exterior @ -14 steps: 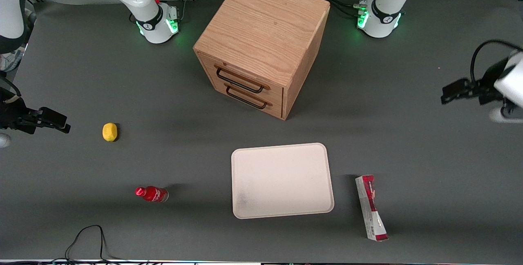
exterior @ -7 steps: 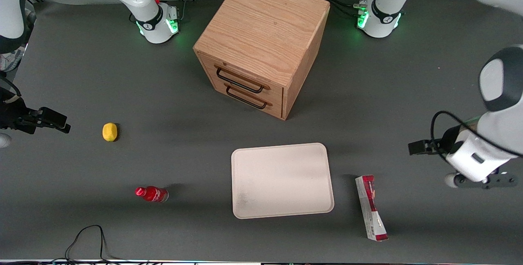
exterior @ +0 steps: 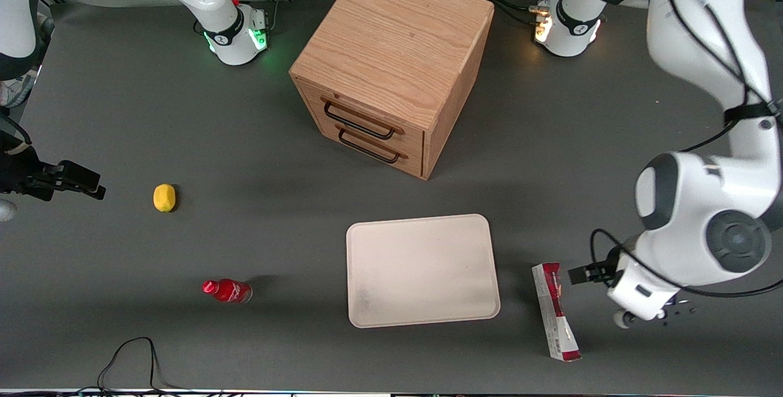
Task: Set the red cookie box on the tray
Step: 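Move the left gripper down over the red-and-white cookie box, then close the left gripper on the cookie box's middle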
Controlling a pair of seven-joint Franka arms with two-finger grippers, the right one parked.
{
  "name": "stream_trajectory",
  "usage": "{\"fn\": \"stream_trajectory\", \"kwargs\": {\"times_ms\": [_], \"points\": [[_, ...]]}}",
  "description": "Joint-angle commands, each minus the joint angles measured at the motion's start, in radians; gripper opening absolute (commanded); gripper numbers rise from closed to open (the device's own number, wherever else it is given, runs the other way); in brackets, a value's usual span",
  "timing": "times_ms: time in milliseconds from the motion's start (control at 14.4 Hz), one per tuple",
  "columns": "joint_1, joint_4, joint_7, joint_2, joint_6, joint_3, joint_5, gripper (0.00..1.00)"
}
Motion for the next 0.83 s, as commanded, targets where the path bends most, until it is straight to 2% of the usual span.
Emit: {"fn": "stream_trajectory", "kwargs": {"times_ms": [0,277,347,624,762], "points": [[-0.033,0.044,-0.038,0.095,0.077,0.028,-0.012,1.00],[-0.051,0.041,-0.035,0.175,0.129,0.042,-0.011,0.98],[-0.051,0.040,-0.036,0.187,0.154,0.042,-0.011,0.92],[-0.053,0.037,-0.035,0.215,0.200,0.042,-0.007,0.48],[-0.051,0.035,-0.035,0.219,0.209,0.044,-0.006,0.19]]}}
